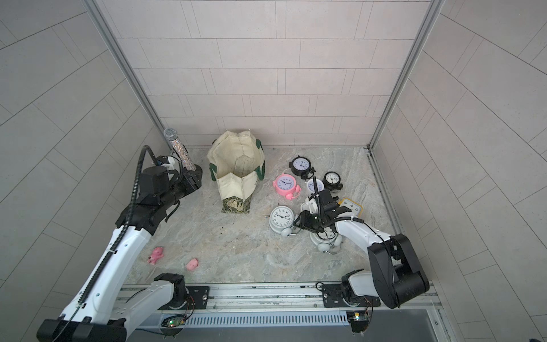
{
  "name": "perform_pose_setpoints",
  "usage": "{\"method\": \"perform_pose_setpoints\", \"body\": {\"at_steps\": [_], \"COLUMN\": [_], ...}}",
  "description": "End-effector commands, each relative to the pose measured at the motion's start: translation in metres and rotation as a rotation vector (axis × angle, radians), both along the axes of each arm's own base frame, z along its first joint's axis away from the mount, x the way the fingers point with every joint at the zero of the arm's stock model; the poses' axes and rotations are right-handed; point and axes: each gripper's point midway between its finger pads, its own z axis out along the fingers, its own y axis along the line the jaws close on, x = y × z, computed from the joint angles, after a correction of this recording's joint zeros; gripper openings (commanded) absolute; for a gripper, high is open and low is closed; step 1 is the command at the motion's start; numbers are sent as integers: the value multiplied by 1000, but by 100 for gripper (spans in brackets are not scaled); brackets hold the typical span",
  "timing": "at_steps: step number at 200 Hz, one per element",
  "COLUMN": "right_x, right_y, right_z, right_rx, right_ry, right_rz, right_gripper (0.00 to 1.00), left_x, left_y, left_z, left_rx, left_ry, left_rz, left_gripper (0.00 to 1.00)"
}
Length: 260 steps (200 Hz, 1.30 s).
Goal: Take the alarm clock out of the canvas bag
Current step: Place the alarm at the center of the board, then reset both arms
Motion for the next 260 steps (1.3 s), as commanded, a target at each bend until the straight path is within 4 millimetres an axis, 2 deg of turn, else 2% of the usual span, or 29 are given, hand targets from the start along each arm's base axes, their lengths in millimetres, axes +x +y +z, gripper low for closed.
{"method": "perform_pose_setpoints", "body": {"at_steps": [1, 27, 47, 71, 91, 128, 146, 151, 154, 164, 187, 190, 194, 232, 244, 246, 252, 260], "right_x": [2, 9, 13, 18, 27, 48, 57, 60, 61, 65, 74, 73, 74, 81, 83, 83, 85, 88], "right_y": [-6, -16, -24, -34, -48, -84, -105, -111, -115, -127, -161, -166, -171, -214, -220, -221, -223, -224], "right_z": [34, 60, 82, 105, 123, 156, 163, 165, 165, 163, 157, 145, 141, 112, 101, 99, 94, 87], "right_rx": [-35, -74, -116, -144, -205, -347, -431, -454, -468, -517, -622, -640, -652, -731, -753, -756, -761, -776], "right_ry": [-104, -237, -342, -428, -508, -685, -752, -771, -779, -808, -861, -843, -846, -840, -838, -835, -835, -833], "right_rz": [35, 19, 25, 16, -24, -169, -257, -283, -298, -342, -492, -500, -522, -657, -665, -666, -665, -652], "right_gripper": [54, 63, 69, 70, 70, 75, 79, 80, 80, 83, 96, 98, 99, 100, 100, 100, 99, 100], "left_x": [5, 12, 19, 21, 19, 7, 0, -2, -1, -1, 2, 2, 3, 12, 17, 14, 13, 15], "left_y": [20, 34, 39, 57, 72, 91, 102, 104, 104, 105, 107, 108, 108, 101, 99, 99, 98, 98], "left_z": [-6, -26, -49, -67, -72, -66, -64, -70, -66, -75, -92, -94, -98, -128, -130, -138, -143, -141], "left_rx": [62, 94, 109, 195, 284, 454, 526, 544, 548, 569, 581, 583, 588, 627, 635, 641, 650, 659], "left_ry": [-29, -25, -5, 4, -29, -90, -126, -125, -146, -156, -159, -158, -156, -130, -152, -140, -145, -173], "left_rz": [101, 181, 221, 298, 356, 398, 449, 448, 454, 443, 449, 452, 451, 382, 367, 360, 351, 356], "left_gripper": [70, 71, 72, 75, 77, 80, 80, 80, 80, 80, 86, 88, 90, 99, 100, 100, 100, 100]}}
